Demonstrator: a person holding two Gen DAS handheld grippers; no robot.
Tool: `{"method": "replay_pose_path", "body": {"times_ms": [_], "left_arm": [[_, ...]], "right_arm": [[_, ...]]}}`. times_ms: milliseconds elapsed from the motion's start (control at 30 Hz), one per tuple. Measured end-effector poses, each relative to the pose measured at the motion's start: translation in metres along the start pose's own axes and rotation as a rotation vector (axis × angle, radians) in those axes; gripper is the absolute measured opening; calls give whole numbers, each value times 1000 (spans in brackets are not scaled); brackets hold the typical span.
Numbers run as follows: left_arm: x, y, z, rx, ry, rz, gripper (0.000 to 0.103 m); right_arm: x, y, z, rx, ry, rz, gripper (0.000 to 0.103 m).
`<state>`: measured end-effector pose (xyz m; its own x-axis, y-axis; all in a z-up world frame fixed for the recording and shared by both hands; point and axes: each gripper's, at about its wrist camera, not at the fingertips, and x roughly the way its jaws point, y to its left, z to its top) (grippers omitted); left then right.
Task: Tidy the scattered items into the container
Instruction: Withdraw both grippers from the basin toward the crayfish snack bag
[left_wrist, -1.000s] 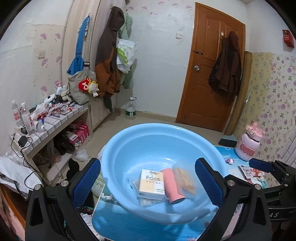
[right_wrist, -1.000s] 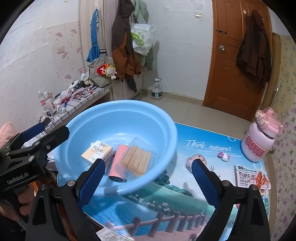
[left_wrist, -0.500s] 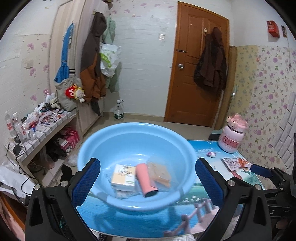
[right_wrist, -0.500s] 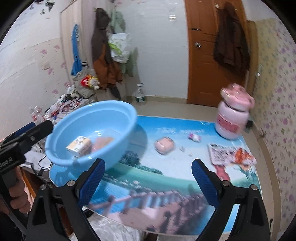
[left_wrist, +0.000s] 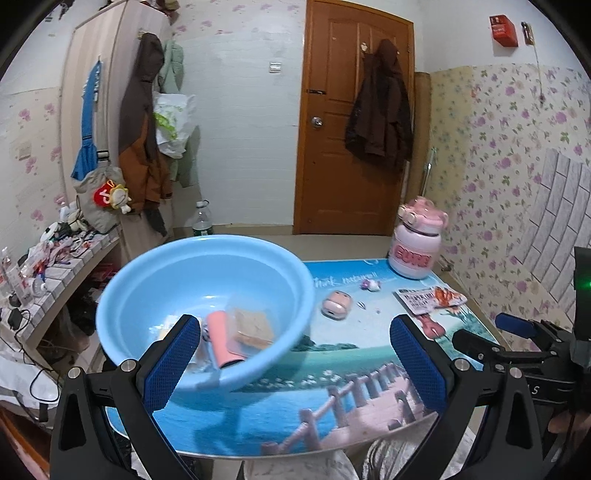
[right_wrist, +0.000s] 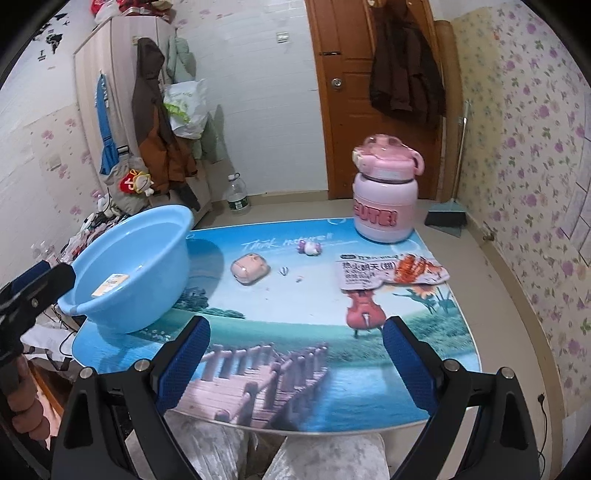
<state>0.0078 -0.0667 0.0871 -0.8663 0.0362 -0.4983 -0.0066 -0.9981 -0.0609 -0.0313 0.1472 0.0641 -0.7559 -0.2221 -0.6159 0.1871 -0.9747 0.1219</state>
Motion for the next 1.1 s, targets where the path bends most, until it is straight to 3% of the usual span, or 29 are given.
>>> {"method": "replay_pose_path", "body": {"times_ms": [367,1100], "left_arm": [[3,-21,-5,36,16,-46,103],[18,-34,-8,66,49,-54,103]], "right_arm": [[-3,-15,-6,33,-4,-21,96],[11,-34,-12,80,24,-36,96]]}}
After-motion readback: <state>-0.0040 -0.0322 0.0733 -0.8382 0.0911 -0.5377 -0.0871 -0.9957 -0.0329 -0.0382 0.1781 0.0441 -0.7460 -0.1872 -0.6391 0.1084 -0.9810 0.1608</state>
